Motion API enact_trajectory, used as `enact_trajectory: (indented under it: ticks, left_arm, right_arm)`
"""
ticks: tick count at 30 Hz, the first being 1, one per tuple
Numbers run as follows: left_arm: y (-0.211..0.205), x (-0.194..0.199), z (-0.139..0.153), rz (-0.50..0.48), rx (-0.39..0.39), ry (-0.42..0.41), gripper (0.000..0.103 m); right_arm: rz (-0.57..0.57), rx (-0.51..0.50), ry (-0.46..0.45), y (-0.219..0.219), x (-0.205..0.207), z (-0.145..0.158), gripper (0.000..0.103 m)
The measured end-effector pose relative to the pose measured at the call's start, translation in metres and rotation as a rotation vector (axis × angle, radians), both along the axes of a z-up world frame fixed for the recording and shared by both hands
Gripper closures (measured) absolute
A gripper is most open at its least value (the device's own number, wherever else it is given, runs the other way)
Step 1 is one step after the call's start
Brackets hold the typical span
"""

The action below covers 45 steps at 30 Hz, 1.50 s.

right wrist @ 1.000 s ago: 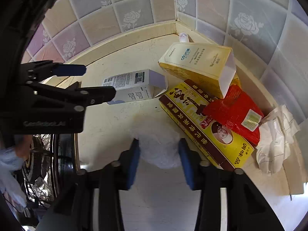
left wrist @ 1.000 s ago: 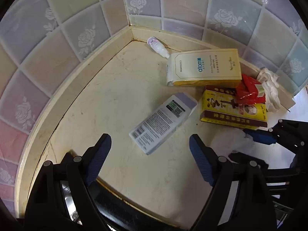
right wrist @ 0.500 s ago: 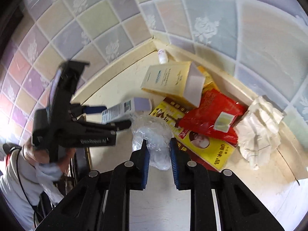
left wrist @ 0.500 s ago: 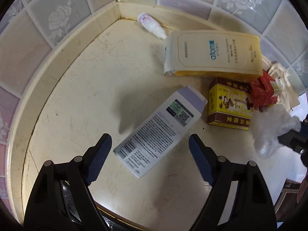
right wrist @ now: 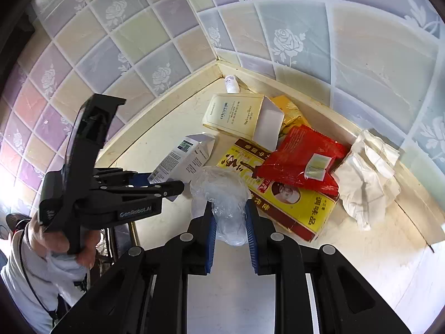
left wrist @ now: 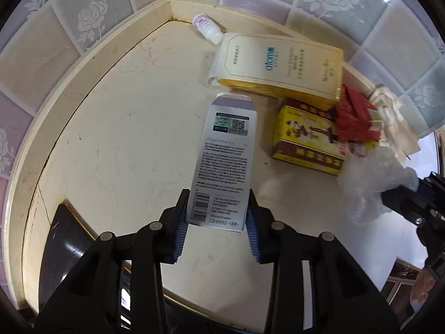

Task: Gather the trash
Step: 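Grasp the white milk carton with the left tool while the right tool grasps the clear plastic bag, then carry the carton and plastic bag down over the bin and release both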

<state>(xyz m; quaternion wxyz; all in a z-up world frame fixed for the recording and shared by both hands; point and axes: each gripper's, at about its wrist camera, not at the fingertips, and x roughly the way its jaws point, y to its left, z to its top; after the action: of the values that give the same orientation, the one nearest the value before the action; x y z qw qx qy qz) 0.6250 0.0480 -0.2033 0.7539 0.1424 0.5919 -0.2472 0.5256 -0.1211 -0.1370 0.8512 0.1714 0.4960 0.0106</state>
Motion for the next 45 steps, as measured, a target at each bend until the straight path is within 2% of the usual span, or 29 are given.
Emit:
enact_trajectory:
  ticks: [9,19,27,36,45]
  left_arm:
    - [0.006,-0.058,0.054,0.015,-0.049,-0.034,0.07]
    - [0.0,-0.178,0.134,0.079,-0.079,-0.118,0.07]
    - [-0.014,-0.277,0.172,0.179,-0.104,-0.199,0.07]
    - [-0.035,-0.396,0.18,0.297,-0.15,-0.257,0.07]
    - [-0.057,-0.502,0.155,0.347,-0.172,-0.249,0.07]
  right_arm:
    - [0.02,0.016,-0.051,0.0,-0.04,0.03,0.084]
    - [0.097,0.03,-0.124,-0.002,-0.109,0.08,0.084]
    - [0.191,0.034,-0.185,-0.012,-0.188,0.122,0.084]
    - [0.274,0.046,-0.229,-0.04,-0.295,0.145,0.084]
    - [0.337,0.047,-0.188,-0.063,-0.395,0.129,0.084]
